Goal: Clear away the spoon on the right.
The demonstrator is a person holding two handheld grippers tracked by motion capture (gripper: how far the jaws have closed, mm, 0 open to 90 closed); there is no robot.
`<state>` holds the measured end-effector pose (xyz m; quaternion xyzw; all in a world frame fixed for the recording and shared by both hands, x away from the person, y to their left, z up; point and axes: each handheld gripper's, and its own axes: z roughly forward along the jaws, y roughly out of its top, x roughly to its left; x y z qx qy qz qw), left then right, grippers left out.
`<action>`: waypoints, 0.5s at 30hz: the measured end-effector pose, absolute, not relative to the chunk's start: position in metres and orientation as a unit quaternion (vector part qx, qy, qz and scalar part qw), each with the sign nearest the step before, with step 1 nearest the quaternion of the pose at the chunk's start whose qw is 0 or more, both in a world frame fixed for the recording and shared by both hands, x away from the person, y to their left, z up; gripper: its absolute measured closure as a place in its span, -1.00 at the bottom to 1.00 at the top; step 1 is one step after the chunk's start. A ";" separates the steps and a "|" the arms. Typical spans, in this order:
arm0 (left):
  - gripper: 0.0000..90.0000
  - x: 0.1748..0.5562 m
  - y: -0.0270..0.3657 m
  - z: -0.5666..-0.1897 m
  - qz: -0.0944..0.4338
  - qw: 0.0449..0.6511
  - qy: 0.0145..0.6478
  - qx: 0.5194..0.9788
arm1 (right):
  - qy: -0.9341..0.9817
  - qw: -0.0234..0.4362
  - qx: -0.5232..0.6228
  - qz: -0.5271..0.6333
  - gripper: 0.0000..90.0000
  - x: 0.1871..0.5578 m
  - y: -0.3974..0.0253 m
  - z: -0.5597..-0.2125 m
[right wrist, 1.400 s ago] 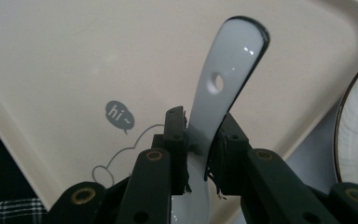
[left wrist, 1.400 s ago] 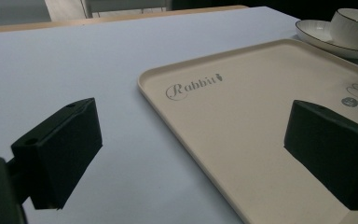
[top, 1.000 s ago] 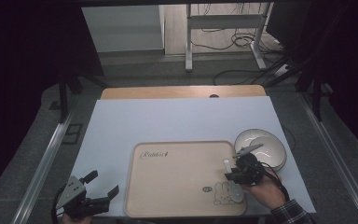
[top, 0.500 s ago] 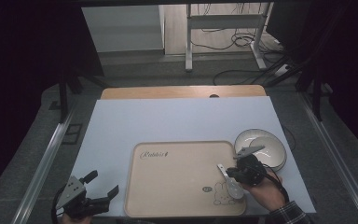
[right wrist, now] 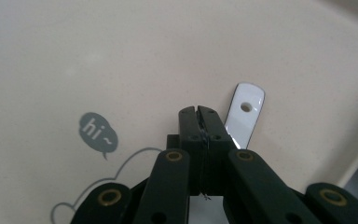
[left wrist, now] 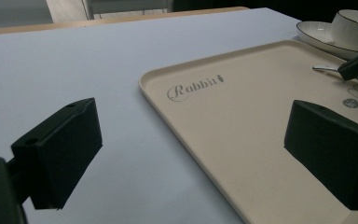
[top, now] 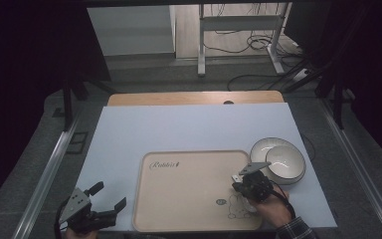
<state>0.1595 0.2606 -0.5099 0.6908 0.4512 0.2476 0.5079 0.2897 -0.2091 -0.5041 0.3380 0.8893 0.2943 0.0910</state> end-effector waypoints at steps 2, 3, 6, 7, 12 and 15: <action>-0.91 0.159 0.261 -0.510 0.247 0.508 0.451 0.691 | 0.889 0.094 0.339 0.294 1.00 0.291 -0.210 -0.507; -0.91 0.160 0.261 -0.510 0.247 0.508 0.451 0.691 | 0.888 0.093 0.342 0.292 1.00 0.291 -0.210 -0.508; -0.91 0.160 0.260 -0.510 0.247 0.508 0.451 0.691 | 0.886 0.094 0.346 0.295 0.99 0.291 -0.213 -0.508; -0.91 0.160 0.260 -0.510 0.247 0.508 0.451 0.691 | 0.884 0.096 0.348 0.296 1.00 0.292 -0.214 -0.508; -0.91 0.160 0.260 -0.510 0.247 0.508 0.451 0.691 | 0.882 0.101 0.354 0.294 0.99 0.293 -0.218 -0.508; -0.91 0.160 0.260 -0.510 0.247 0.507 0.451 0.691 | 0.880 0.101 0.359 0.295 0.99 0.294 -0.220 -0.509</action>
